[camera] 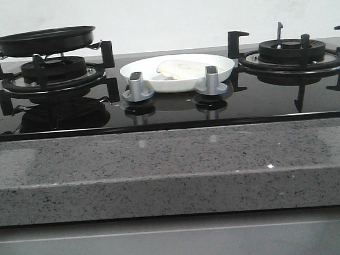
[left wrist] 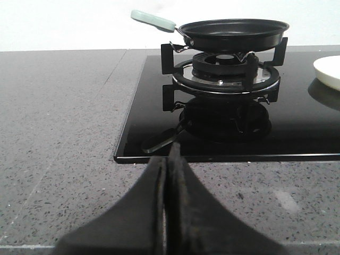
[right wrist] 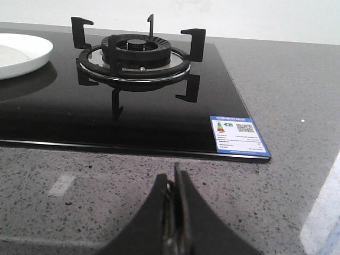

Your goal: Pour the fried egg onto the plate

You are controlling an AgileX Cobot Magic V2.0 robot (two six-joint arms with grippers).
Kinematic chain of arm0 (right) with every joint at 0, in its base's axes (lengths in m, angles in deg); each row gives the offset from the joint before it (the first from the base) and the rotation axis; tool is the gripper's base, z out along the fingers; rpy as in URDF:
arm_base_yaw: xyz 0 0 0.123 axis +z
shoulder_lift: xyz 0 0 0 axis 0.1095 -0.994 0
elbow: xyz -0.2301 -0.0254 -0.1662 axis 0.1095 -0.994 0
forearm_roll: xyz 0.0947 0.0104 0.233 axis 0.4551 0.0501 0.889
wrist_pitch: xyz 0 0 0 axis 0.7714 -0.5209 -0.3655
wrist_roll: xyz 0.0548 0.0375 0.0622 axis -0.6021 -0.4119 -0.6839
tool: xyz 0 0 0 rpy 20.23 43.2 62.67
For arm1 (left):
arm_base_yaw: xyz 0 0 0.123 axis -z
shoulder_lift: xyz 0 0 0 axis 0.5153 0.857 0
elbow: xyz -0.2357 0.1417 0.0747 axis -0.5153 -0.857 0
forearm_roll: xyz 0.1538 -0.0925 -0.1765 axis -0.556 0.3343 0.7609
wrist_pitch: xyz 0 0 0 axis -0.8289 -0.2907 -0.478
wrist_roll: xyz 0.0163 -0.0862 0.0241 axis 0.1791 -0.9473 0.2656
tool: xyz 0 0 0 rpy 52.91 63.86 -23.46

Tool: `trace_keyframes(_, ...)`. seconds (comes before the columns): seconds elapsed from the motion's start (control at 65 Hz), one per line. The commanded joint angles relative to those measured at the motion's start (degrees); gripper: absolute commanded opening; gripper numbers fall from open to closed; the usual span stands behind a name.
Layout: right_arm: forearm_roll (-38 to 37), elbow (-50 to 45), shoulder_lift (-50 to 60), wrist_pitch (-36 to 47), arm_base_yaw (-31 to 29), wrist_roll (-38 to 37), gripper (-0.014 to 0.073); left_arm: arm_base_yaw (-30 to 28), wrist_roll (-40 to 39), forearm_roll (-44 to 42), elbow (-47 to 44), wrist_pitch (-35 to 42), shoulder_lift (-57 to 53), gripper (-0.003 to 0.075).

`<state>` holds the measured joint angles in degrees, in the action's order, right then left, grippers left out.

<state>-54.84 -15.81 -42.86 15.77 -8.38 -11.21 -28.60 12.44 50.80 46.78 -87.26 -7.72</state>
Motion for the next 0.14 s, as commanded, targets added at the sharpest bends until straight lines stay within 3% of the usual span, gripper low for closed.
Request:
trace_keyframes(0.0,0.25,0.23,1.06,5.07,-0.32,0.26,-0.0068,0.58,-0.59,0.16,-0.27,5.2,-1.02,-0.0019)
trace_keyframes(0.123,0.25,0.23,1.06,5.07,-0.32,0.26,-0.0068,0.58,-0.59,0.16,-0.27,5.2,-1.02,-0.0019)
